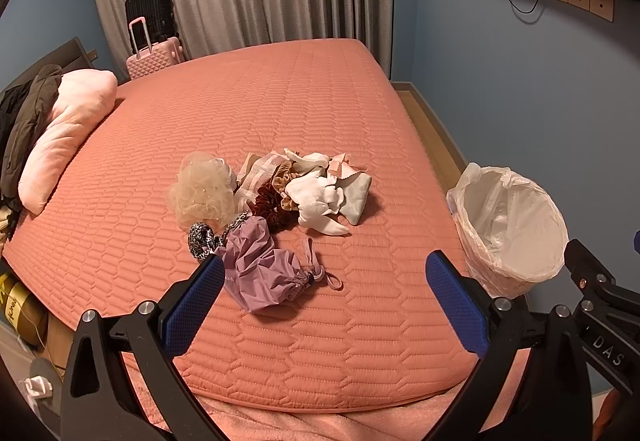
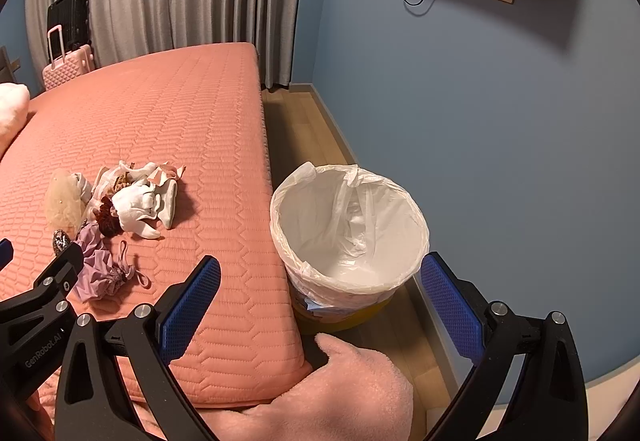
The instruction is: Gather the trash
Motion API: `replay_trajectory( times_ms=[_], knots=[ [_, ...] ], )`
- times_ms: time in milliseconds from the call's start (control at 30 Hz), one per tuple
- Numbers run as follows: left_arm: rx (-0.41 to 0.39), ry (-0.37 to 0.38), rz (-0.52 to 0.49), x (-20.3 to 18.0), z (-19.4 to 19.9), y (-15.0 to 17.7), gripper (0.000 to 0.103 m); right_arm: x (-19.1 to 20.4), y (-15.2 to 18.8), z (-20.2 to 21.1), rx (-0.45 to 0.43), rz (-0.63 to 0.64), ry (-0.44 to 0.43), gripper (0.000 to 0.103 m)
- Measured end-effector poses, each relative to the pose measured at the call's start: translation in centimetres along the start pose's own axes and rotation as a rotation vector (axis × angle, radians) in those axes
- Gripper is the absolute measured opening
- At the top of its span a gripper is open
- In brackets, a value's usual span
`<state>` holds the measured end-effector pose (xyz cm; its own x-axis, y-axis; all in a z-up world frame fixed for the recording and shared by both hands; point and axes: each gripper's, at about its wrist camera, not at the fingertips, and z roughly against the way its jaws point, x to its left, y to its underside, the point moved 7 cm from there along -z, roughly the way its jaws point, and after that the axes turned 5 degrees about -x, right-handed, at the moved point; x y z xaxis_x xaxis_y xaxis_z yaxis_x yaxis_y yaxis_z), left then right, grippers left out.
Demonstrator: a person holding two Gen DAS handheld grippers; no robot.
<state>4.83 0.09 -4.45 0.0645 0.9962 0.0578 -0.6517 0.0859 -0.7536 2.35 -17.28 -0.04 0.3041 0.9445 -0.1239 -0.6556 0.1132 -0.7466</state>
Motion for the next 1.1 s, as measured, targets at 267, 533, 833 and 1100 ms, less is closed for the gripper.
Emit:
replay_trajectory(
  times_ms=[267,533,833,1100],
  knots=[
    [-0.002,0.001,0.003,-0.03,0.08,0.15,0.096,-0.12,-0.21,0.08,-0.003,-0.003,0.001,0.097],
    [-0.001,-0.001,0.004,-0.05,-0.01,0.12,0.096,-0.23,-0.59,0.11,-0.005,-0.003,0.003,0.097],
    [0.0,0.0,0.005,-0.01,0.01,0.11,0.096,-0.21,-0.52,0.23,-0.009,-0.006,0.005,0.097],
    [0.0,0.0,0.005,-0.12,0.08,0.03,0.096,-0.19,-0.46,0.26,-0.008,-0.009,0.004,0.097]
  ],
)
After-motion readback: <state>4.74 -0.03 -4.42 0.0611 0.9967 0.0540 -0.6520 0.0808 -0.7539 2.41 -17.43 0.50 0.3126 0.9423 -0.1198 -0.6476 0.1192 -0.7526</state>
